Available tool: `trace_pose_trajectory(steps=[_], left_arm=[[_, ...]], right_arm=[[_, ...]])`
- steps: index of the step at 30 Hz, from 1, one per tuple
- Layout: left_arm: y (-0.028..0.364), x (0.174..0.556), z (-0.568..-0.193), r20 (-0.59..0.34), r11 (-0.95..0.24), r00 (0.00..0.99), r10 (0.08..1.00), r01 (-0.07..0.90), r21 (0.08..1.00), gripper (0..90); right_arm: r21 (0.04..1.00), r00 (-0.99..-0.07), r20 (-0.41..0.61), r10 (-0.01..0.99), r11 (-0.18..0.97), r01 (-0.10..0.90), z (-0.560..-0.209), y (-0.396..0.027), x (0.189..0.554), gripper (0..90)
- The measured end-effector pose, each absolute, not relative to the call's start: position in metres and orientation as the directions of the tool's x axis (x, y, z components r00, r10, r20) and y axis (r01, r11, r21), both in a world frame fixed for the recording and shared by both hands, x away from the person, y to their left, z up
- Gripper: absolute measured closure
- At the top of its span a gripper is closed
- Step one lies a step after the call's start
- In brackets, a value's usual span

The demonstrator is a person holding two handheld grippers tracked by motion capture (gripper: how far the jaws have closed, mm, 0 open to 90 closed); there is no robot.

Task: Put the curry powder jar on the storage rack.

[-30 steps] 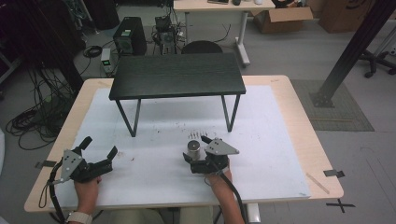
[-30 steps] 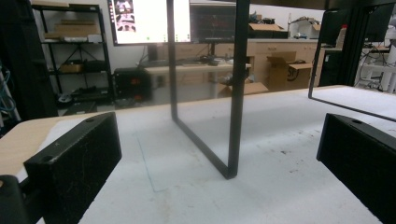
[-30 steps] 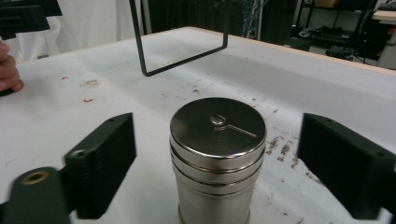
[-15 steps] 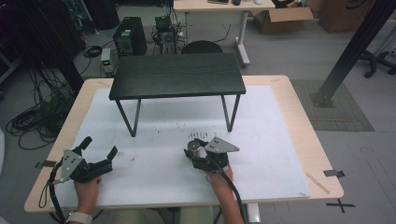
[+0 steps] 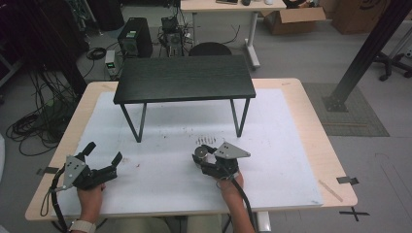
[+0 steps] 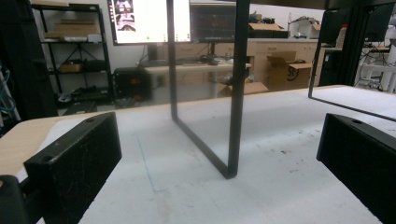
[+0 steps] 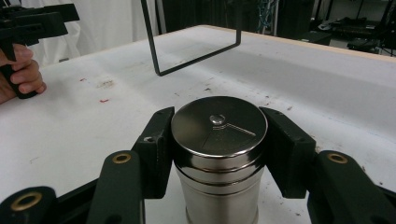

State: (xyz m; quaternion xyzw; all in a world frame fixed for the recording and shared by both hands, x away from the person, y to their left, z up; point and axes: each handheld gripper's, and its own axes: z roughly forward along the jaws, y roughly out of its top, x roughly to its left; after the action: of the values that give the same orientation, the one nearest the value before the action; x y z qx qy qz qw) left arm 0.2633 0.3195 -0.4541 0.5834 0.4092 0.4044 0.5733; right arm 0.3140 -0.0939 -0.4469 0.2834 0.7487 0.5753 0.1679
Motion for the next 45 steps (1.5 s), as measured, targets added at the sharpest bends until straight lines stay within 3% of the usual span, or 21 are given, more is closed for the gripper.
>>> trace_pose_trajectory(steps=[17, 45], left_arm=[[0.320, 0.263, -0.454, 0.002, -0.007, 0.338, 0.941, 0.013, 1.000, 0.2], [0.320, 0.263, -0.454, 0.001, -0.006, 0.338, 0.941, 0.013, 1.000, 0.2]], right_arm=[[0.966, -0.799, 0.077, 0.596, 0.153, 0.207, -0.420, -0.099, 0.315, 47.9], [0.972, -0.860, 0.075, 0.504, 0.156, 0.176, -0.330, -0.092, 0.326, 47.9]])
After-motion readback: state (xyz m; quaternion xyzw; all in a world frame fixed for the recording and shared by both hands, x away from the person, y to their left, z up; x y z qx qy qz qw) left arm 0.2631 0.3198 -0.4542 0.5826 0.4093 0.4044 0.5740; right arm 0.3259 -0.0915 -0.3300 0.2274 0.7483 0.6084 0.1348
